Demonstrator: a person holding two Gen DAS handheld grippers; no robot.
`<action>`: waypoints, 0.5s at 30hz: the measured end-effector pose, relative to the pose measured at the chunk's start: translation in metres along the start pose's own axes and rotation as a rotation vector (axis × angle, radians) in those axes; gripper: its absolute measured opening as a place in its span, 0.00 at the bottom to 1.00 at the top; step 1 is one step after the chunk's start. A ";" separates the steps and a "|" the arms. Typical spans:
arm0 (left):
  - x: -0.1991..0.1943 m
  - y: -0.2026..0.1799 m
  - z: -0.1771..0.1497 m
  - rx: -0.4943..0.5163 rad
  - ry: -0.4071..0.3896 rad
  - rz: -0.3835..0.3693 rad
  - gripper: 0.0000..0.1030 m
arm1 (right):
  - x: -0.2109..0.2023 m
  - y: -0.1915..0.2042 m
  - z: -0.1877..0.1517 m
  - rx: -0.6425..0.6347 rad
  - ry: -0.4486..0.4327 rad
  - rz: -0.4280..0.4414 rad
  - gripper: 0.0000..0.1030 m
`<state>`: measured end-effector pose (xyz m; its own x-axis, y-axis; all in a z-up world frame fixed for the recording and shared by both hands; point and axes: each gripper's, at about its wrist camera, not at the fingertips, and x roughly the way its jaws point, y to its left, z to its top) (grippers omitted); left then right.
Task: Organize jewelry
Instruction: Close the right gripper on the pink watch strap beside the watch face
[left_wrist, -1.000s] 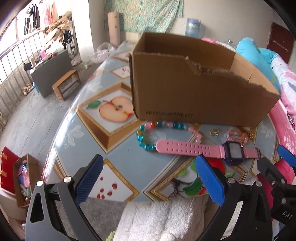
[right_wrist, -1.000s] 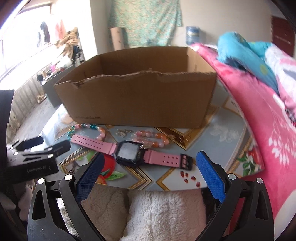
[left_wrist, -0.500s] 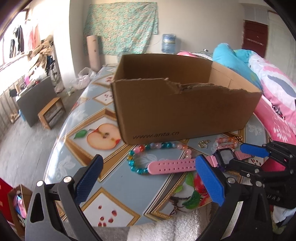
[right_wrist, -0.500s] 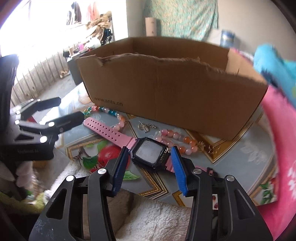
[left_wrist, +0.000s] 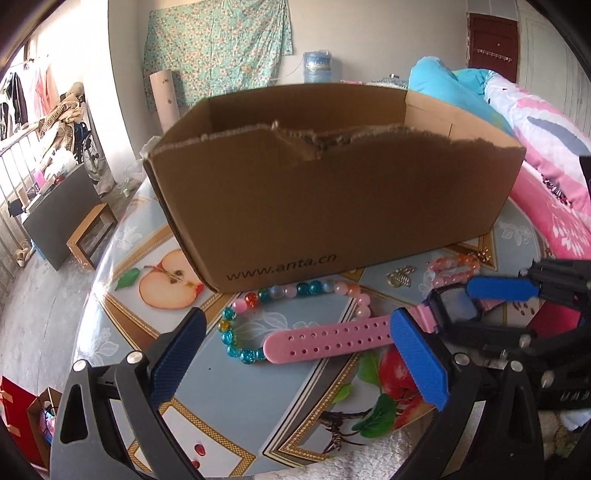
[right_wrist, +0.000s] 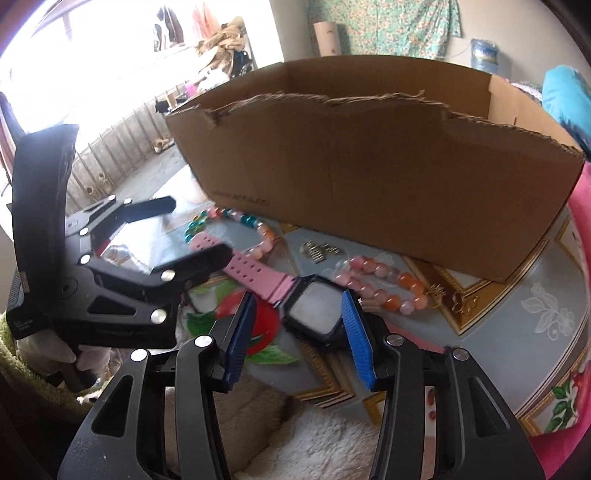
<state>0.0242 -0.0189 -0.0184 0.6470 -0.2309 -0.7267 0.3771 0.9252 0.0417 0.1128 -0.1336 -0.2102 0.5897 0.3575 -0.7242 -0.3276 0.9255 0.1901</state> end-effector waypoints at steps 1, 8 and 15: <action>0.002 0.000 -0.001 -0.001 0.007 0.002 0.95 | 0.000 -0.003 0.002 0.010 0.000 0.004 0.44; 0.011 0.004 -0.008 -0.028 0.054 -0.003 0.95 | 0.001 -0.020 0.010 0.071 0.003 0.006 0.44; 0.003 0.008 -0.009 -0.050 0.017 -0.032 0.95 | 0.006 -0.021 0.013 0.081 0.022 0.014 0.48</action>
<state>0.0231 -0.0091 -0.0268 0.6233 -0.2559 -0.7389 0.3637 0.9314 -0.0158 0.1333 -0.1494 -0.2100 0.5685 0.3680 -0.7358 -0.2745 0.9280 0.2520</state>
